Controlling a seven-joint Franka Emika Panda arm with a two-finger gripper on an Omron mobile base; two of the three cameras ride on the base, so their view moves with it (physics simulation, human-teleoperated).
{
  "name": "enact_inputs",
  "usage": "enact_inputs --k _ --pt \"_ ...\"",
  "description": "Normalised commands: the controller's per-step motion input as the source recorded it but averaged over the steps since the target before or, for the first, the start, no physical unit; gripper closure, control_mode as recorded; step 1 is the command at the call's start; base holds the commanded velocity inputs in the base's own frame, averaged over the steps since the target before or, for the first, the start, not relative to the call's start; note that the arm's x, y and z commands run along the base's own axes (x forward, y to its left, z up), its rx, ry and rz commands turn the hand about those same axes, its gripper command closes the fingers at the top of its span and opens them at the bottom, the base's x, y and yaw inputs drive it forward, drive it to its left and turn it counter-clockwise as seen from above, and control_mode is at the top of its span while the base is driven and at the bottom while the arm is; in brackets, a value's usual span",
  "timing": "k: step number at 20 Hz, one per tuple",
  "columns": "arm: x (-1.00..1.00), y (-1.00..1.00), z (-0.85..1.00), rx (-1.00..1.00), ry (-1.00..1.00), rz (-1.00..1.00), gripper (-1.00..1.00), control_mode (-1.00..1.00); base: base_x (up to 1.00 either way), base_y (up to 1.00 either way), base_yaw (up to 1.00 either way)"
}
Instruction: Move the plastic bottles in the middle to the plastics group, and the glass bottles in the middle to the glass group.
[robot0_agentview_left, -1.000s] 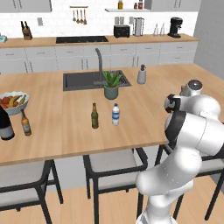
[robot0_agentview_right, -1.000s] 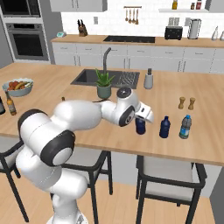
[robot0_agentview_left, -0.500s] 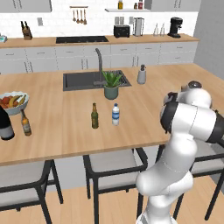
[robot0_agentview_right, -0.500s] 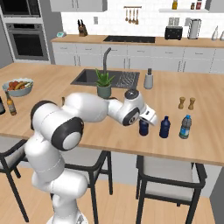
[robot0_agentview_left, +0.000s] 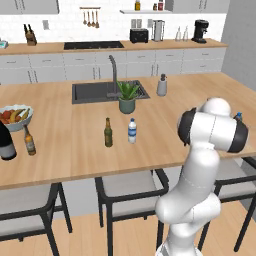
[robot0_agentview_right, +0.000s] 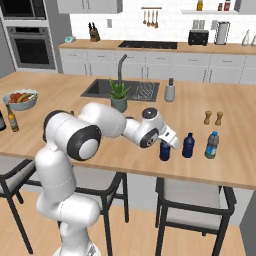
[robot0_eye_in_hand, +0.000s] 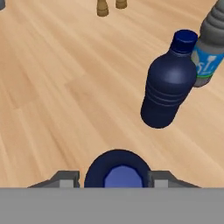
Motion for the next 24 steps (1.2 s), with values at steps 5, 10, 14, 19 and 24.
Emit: enact_inputs --k 5,10,14,19,24 --pt "0.15 -0.11 -0.28 0.00 0.00 0.00 -1.00 -1.00 0.00 0.00 0.00" --pt "0.02 -0.07 -0.17 0.02 -0.01 0.00 -1.00 -1.00 0.00 0.00 0.00" --pt "0.00 0.17 0.12 0.03 -0.08 0.00 -1.00 -1.00 0.00 0.00 0.00" --pt "0.00 0.13 0.26 0.00 -0.12 0.00 -1.00 -1.00 0.00 0.00 0.00" --pt "-0.06 0.15 0.66 -0.02 -0.15 0.00 -1.00 -1.00 0.00 0.00 0.00"
